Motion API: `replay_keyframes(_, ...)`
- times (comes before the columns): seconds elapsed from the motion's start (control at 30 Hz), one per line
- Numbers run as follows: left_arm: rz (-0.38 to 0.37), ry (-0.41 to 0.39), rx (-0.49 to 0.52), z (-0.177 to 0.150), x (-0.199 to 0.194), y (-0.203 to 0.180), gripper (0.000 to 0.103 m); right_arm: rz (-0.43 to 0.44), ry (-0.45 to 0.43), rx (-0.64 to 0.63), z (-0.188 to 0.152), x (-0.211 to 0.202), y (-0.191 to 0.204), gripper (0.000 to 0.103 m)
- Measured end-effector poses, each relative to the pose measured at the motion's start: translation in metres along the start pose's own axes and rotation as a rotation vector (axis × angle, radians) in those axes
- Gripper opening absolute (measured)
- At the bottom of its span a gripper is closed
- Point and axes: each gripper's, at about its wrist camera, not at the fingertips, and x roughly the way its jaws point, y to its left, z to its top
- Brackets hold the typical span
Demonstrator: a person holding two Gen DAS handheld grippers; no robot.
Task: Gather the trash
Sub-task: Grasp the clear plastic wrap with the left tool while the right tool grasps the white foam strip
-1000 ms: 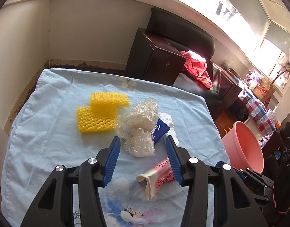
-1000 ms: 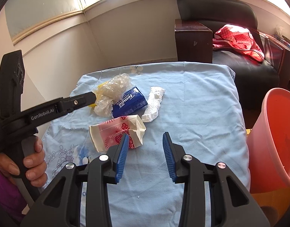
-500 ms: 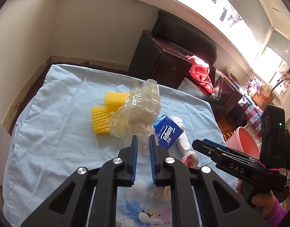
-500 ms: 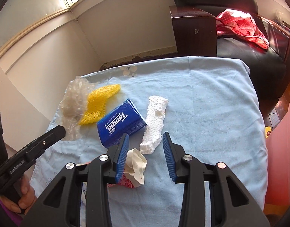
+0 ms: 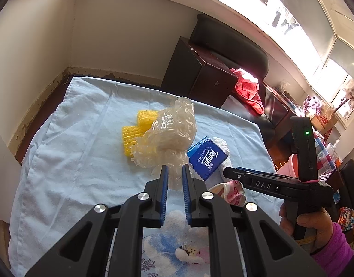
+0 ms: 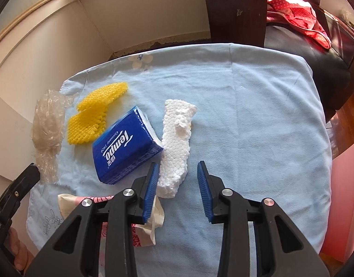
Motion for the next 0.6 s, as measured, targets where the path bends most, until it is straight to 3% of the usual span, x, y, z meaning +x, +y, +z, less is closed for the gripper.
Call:
replay_keyframes(0.1, 0.002, -0.004, 0.004, -0.002, -0.004, -0.004, 0.011, 0.045, 0.034, -0.019, 0.001, 0.003, 0.002, 0.03)
replay_keyframes(0.3, 0.011, -0.015, 0.014, -0.004, -0.013, -0.012, 0.011, 0.046, 0.056, -0.037, 0.001, 0.004, 0.004, 0.03)
replay_keyframes(0.6, 0.005, -0.044, 0.047, -0.008, -0.03, -0.026, 0.011, 0.047, -0.046, 0.024, -0.027, -0.024, -0.015, 0.025)
